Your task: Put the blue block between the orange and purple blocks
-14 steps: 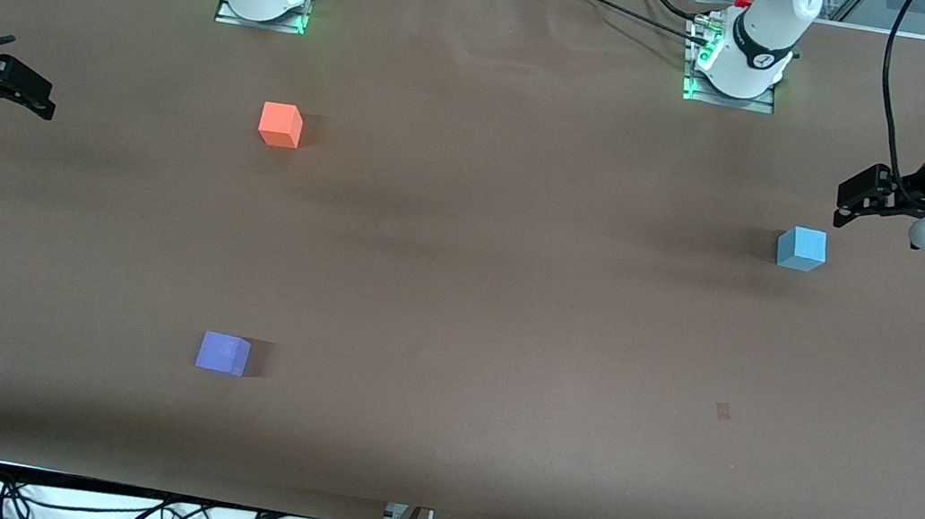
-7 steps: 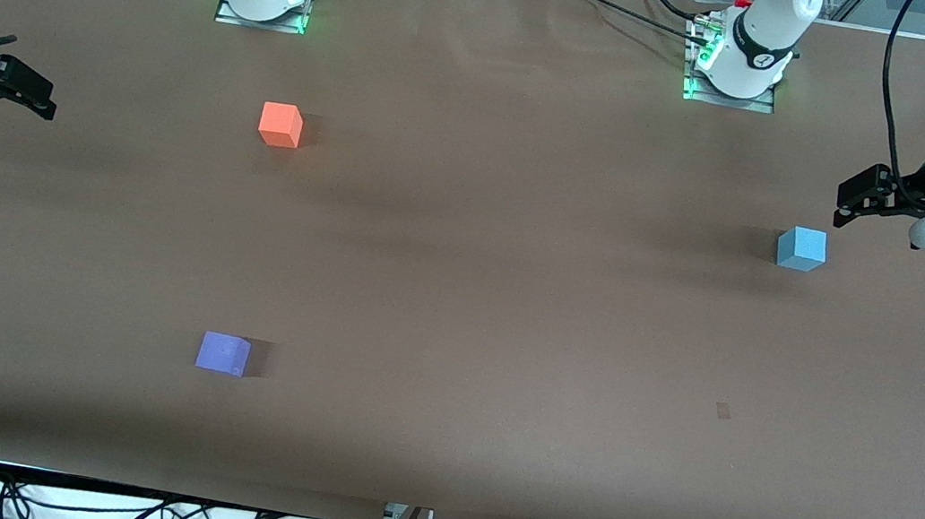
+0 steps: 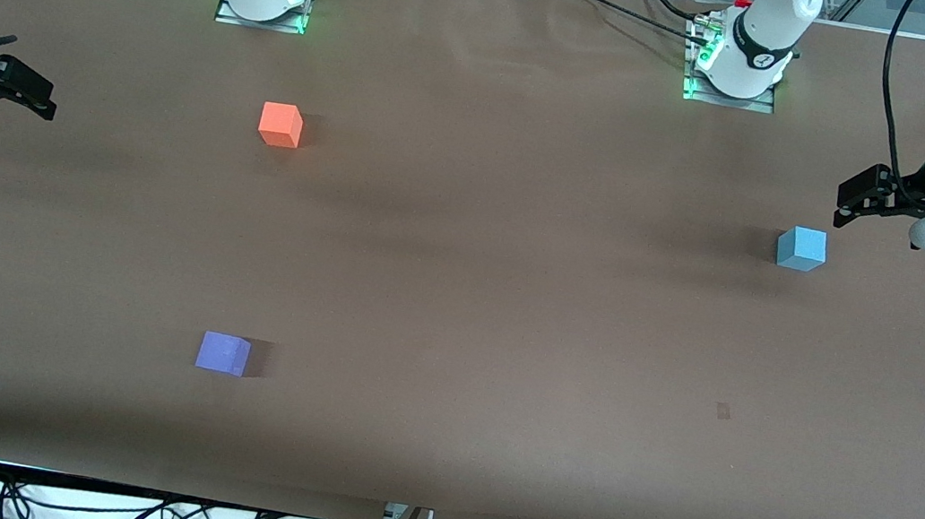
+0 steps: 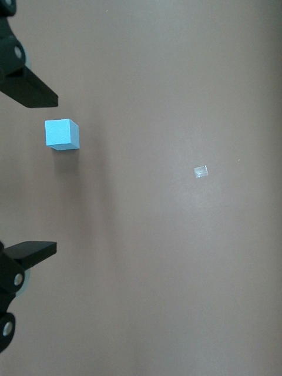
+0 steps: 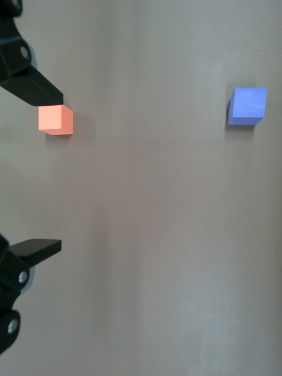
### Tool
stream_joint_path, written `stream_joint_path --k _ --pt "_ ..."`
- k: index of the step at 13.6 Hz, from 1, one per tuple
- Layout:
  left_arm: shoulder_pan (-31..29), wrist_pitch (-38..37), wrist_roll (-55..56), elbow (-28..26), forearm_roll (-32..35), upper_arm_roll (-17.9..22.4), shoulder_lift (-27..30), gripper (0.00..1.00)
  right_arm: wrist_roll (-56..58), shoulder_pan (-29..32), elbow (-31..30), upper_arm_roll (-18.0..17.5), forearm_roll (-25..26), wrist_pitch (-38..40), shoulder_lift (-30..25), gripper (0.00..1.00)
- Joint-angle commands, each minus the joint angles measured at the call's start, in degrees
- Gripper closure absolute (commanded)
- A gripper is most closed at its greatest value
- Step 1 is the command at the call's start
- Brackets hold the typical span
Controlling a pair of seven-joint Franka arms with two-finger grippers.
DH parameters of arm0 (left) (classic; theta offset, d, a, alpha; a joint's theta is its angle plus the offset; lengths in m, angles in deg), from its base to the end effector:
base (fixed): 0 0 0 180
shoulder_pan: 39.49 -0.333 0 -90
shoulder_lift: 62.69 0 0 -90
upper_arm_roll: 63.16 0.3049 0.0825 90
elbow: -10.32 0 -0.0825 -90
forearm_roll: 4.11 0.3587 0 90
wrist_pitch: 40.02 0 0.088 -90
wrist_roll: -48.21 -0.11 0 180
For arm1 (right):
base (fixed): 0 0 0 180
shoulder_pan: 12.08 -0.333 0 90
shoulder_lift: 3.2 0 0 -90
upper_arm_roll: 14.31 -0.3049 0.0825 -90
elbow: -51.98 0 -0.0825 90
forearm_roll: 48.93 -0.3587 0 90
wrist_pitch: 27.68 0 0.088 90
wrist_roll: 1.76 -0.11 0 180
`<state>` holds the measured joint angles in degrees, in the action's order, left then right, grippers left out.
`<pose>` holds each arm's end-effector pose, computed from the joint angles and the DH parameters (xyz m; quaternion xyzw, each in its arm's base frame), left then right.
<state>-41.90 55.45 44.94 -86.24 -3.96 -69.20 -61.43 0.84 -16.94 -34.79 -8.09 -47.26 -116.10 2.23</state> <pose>0.5278 -0.0338 0.5789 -0.9982 0.0603 -0.0014 0.0025 0.5528 -0.0136 0.5822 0.9992 0.0110 -0.0334 0.0186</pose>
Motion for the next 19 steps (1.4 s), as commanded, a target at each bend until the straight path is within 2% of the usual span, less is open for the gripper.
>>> stream_joint_path --k 1,19 --pt "-0.1 -0.4 -0.2 2.6 0.6 0.0 -1.4 0.00 0.1 0.3 0.4 -0.4 0.4 0.0 -0.2 0.00" --pt "-0.4 -1.2 -0.9 3.3 1.9 -0.1 -2.6 0.00 -0.1 0.3 0.4 -0.3 0.3 0.0 -0.2 0.00"
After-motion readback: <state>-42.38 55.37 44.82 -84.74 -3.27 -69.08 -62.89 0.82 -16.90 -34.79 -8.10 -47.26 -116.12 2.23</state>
